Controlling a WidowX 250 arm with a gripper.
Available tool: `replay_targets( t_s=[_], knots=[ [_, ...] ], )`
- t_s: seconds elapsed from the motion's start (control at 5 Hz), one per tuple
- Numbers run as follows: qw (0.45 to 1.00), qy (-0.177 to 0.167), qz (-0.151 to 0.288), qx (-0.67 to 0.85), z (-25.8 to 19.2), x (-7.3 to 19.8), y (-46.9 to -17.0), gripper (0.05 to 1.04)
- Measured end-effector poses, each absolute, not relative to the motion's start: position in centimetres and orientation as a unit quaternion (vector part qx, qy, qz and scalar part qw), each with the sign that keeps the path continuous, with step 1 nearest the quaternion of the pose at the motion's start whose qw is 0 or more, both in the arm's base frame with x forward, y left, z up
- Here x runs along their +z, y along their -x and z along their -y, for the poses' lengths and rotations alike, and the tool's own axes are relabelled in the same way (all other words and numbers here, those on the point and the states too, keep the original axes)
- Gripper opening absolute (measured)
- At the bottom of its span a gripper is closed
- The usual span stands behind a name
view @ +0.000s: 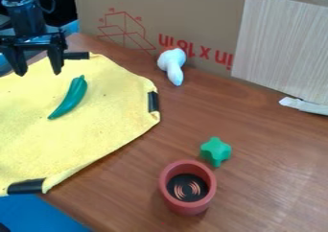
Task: Remove the green figure from the cloth
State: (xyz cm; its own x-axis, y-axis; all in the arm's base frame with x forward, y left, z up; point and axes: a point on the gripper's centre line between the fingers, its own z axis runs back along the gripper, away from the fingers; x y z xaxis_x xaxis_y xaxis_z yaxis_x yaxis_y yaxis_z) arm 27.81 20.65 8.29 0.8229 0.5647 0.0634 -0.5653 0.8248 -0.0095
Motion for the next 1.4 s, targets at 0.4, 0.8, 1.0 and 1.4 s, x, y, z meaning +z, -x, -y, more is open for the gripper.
replay_targets(
  t_s=[0.4, 0.8, 1.0, 1.4],
  knots=[
    [0.953, 0.004, 0.018, 0.301, -20.3, 7.1, -27.9, 1.001],
    [0.951, 0.015, 0.038, 0.307, -19.2, 6.4, -28.8, 1.001],
    [0.950, 0.026, 0.057, 0.306, -18.8, 5.5, -29.1, 1.001],
    [0.950, 0.005, 0.077, 0.303, -18.4, 4.7, -30.3, 1.001]
  ],
)
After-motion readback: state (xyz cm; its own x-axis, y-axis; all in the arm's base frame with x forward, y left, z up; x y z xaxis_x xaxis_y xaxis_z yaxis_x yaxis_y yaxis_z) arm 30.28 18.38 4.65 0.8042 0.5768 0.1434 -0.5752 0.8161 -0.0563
